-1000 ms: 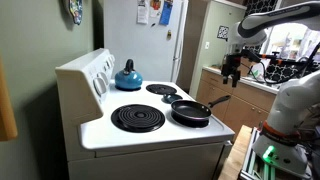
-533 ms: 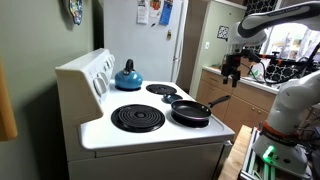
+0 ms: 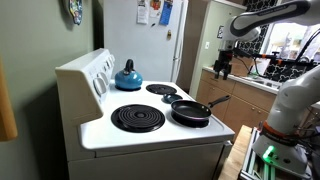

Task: Move the blue teapot from the right to the left cooker

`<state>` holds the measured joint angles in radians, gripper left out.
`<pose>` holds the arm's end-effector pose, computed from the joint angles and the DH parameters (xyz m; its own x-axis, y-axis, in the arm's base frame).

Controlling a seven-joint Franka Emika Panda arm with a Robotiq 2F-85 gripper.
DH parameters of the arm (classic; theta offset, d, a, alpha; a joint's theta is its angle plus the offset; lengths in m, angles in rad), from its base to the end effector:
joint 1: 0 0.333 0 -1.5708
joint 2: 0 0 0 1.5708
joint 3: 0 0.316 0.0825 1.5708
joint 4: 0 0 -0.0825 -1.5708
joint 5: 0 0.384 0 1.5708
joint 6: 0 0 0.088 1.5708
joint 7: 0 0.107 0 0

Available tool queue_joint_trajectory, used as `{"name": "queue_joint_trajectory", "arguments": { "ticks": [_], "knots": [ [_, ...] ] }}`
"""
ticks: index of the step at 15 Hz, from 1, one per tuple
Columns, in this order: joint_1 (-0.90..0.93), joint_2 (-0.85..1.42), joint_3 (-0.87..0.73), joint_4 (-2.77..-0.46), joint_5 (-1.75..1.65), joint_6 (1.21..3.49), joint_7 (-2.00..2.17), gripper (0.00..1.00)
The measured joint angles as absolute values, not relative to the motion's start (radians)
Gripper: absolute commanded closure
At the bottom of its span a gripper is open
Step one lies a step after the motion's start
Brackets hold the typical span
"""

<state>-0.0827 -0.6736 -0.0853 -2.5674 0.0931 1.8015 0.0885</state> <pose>0.3321 -0.0496 0.4731 0.9623 -0.2496 -0.1079 -0.2627 -0.9558 -0.1319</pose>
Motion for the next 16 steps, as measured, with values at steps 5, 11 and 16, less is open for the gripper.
{"name": "queue_joint_trajectory", "arguments": {
  "ticks": [5, 11, 16],
  "knots": [
    [-0.067, -0.463, -0.052, -2.394, 0.057, 2.049, 0.051, 0.00],
    [-0.007, -0.227, 0.003, -2.198, 0.123, 2.242, 0.079, 0.00],
    [-0.005, -0.205, 0.002, -2.174, 0.127, 2.243, 0.080, 0.00]
  ]
}}
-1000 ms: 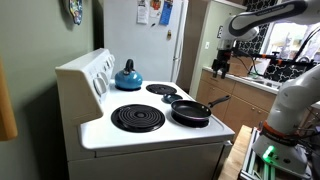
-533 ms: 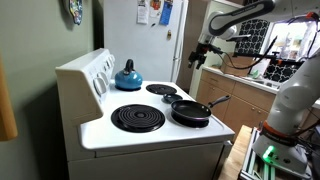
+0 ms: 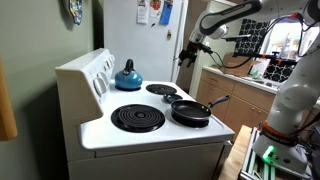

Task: Move the blue teapot from the right to the left cooker

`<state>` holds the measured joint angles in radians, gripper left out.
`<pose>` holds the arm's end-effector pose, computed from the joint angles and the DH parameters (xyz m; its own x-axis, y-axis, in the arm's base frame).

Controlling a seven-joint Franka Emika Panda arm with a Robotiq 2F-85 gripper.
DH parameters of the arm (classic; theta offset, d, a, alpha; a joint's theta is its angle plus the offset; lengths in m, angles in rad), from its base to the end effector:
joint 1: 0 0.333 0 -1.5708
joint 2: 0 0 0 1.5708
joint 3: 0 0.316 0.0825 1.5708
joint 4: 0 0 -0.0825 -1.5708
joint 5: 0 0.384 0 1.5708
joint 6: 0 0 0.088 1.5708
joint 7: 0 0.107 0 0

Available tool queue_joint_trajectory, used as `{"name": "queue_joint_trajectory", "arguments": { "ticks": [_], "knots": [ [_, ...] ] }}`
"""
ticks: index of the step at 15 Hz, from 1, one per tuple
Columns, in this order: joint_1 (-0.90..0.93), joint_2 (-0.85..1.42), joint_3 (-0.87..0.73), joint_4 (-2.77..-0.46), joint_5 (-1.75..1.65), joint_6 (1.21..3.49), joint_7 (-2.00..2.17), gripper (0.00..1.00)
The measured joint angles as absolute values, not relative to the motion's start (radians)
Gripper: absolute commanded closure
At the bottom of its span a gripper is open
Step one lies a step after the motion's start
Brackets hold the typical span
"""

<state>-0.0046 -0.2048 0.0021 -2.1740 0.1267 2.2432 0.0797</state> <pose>0.5162 0.0024 0.5073 0.9534 -0.1598 0.2559 -0.1279 -0.9823 -0.1369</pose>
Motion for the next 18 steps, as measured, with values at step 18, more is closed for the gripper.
{"name": "queue_joint_trajectory", "arguments": {
  "ticks": [18],
  "knots": [
    [0.060, 0.216, 0.071, -1.575, 0.105, 2.016, 0.430, 0.00]
  ]
}}
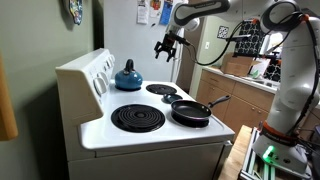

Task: Move the blue teapot from the right to the left cooker

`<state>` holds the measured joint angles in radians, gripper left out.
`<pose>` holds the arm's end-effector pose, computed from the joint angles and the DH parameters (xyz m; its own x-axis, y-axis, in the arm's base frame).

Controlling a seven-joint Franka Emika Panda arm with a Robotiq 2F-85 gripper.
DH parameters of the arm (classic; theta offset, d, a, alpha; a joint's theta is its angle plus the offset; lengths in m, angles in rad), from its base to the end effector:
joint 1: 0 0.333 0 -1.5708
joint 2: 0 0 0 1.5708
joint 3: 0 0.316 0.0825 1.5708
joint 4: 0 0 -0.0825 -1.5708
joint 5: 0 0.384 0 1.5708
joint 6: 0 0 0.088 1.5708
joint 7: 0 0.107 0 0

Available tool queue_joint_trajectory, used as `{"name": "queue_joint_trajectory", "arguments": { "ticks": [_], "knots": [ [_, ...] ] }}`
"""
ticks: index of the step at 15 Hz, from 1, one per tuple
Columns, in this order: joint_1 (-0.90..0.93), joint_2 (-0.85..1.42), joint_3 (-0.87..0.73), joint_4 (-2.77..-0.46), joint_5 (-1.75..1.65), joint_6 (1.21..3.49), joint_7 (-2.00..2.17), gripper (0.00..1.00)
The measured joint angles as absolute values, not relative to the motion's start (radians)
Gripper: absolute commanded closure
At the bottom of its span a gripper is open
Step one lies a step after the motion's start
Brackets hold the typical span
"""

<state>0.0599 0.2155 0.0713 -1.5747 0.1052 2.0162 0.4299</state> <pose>0.6448 0.0871 0.5372 0.9276 -0.3410 0.1524 -0.3091 -0.9299 -0.1993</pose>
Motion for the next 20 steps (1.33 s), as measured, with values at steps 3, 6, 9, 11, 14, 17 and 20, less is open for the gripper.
{"name": "queue_joint_trajectory", "arguments": {
  "ticks": [3, 6, 9, 11, 14, 17, 20],
  "knots": [
    [0.059, 0.229, 0.070, -1.556, 0.104, 2.011, 0.430, 0.00],
    [0.065, 0.234, 0.069, -1.550, 0.092, 2.025, 0.424, 0.00],
    [0.091, 0.262, 0.070, -1.541, 0.049, 2.124, 0.420, 0.00],
    [0.112, 0.287, 0.070, -1.538, 0.029, 2.228, 0.420, 0.00],
    [0.138, 0.330, 0.069, -1.524, 0.016, 2.378, 0.420, 0.00],
    [0.151, 0.383, 0.070, -1.491, 0.025, 2.484, 0.422, 0.00],
    [0.152, 0.442, 0.073, -1.453, 0.084, 2.574, 0.420, 0.00]
  ]
}}
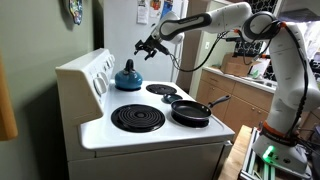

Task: Move the blue teapot from the right to the left cooker

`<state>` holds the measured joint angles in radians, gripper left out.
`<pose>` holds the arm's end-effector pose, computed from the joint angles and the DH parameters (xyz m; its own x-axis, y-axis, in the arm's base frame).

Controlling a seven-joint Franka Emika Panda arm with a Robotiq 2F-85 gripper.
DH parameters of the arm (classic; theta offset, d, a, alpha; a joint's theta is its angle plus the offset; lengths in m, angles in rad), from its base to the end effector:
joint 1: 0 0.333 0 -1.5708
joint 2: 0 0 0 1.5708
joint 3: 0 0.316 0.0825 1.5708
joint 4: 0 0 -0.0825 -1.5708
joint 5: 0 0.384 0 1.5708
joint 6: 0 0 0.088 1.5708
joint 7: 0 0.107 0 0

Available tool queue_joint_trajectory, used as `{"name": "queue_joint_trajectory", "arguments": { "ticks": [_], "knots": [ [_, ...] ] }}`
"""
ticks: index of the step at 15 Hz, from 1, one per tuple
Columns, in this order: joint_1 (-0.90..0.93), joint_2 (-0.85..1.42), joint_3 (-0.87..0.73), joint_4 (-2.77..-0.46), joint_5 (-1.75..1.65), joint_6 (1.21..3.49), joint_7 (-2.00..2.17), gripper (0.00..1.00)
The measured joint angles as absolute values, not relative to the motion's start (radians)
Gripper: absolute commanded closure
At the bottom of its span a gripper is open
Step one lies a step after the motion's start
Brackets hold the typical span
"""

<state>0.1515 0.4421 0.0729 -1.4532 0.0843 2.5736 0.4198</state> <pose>0.7197 0.1518 0.5116 0.7874 -0.3253 0.5236 -0.1454 -0.9235 -0.3551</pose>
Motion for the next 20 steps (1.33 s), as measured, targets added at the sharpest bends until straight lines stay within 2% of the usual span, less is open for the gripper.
{"name": "queue_joint_trajectory", "arguments": {
  "ticks": [4, 17, 18, 20],
  "knots": [
    [0.130, 0.513, 0.116, -1.401, 0.226, 2.638, 0.355, 0.00],
    [0.120, 0.593, 0.162, -1.341, 0.322, 2.697, 0.341, 0.01],
    [0.120, 0.602, 0.163, -1.333, 0.324, 2.702, 0.338, 0.12],
    [0.120, 0.619, 0.163, -1.317, 0.324, 2.711, 0.330, 0.26]
  ]
}}
